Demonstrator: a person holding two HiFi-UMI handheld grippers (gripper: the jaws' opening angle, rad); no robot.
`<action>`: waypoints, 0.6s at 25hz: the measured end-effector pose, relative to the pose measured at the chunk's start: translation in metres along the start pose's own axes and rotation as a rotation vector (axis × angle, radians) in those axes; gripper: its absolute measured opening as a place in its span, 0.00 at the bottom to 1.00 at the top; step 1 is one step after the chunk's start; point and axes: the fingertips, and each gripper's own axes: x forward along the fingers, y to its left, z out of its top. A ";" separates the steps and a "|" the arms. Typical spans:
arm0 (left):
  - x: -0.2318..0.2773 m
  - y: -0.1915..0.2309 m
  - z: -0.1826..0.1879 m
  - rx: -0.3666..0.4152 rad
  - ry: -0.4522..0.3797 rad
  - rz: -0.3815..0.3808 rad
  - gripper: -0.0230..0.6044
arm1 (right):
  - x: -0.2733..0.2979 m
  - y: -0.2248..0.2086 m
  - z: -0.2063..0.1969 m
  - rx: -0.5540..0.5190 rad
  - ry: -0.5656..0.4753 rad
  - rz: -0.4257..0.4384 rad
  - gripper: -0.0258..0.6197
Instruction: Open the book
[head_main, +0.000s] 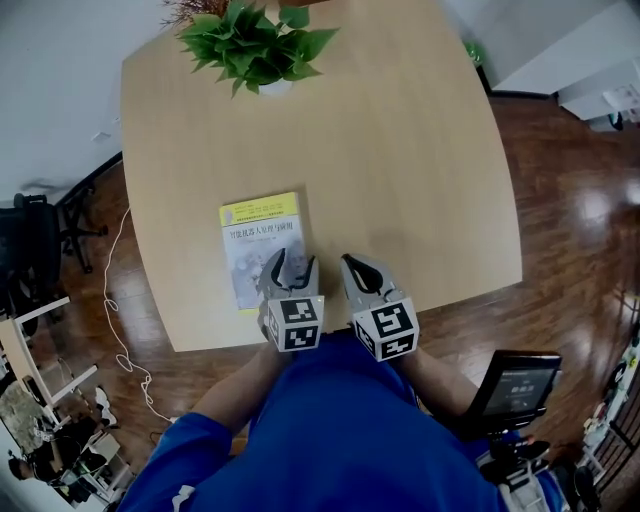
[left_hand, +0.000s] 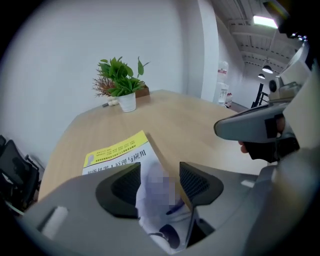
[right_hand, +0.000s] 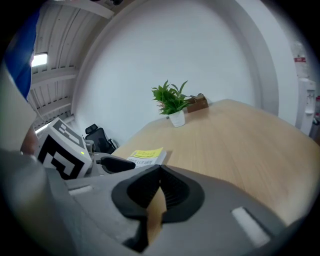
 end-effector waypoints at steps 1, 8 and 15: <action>0.004 0.000 -0.001 0.002 0.014 0.008 0.46 | 0.000 -0.003 -0.001 0.007 0.001 -0.003 0.04; 0.027 -0.001 -0.008 0.023 0.105 0.049 0.48 | 0.002 -0.020 0.000 0.032 -0.002 -0.008 0.04; 0.036 0.004 -0.018 0.039 0.161 0.085 0.47 | 0.005 -0.029 0.001 0.040 -0.001 0.001 0.04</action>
